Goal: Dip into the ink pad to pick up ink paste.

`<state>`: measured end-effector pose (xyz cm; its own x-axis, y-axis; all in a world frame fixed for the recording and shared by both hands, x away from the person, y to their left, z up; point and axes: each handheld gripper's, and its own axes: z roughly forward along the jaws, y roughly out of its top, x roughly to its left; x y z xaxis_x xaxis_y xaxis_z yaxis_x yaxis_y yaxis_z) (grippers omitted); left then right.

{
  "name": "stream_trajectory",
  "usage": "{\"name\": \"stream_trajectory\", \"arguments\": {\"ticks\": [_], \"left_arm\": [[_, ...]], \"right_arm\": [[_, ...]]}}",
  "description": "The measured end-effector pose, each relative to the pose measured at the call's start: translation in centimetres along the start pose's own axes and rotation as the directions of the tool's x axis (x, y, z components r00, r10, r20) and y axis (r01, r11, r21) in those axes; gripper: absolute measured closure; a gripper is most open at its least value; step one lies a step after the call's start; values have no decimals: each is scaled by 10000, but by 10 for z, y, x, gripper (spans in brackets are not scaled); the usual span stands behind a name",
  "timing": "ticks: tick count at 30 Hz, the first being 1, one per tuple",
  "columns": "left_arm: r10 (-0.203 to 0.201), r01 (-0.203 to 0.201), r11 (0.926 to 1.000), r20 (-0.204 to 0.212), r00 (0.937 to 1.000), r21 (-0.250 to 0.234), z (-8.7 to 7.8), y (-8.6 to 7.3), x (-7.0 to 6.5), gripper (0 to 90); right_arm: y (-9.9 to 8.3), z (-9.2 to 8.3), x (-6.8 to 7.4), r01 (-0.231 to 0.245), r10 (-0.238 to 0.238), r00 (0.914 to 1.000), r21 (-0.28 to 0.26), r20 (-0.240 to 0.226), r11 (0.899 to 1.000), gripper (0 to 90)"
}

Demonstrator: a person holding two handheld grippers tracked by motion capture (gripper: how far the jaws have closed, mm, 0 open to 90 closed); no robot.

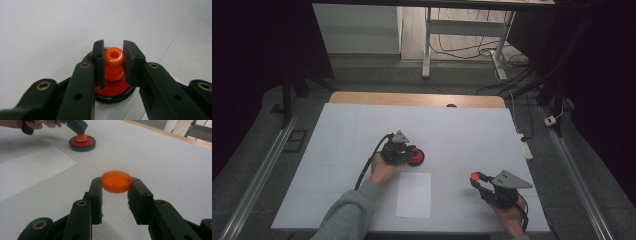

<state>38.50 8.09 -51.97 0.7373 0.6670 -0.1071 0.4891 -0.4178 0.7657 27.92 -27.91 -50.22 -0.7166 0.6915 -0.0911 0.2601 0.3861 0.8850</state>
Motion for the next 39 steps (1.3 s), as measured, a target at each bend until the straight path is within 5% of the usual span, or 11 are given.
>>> {"name": "stream_trajectory", "arguments": {"ticks": [9,15,39], "left_arm": [[-246,250,9990,104,9996,-370,0,-10,1,722],[189,-195,9995,-291,9994,-234,1,-8,-5,724],[96,-112,9993,-415,9991,-369,2,-10,-7,725]], "right_arm": [[0,0,0,-15,15,10000,13,4,10000,646],[0,0,0,6,-6,10000,6,9,10000,646],[0,-1,0,4,-4,10000,-1,12,10000,646]]}}
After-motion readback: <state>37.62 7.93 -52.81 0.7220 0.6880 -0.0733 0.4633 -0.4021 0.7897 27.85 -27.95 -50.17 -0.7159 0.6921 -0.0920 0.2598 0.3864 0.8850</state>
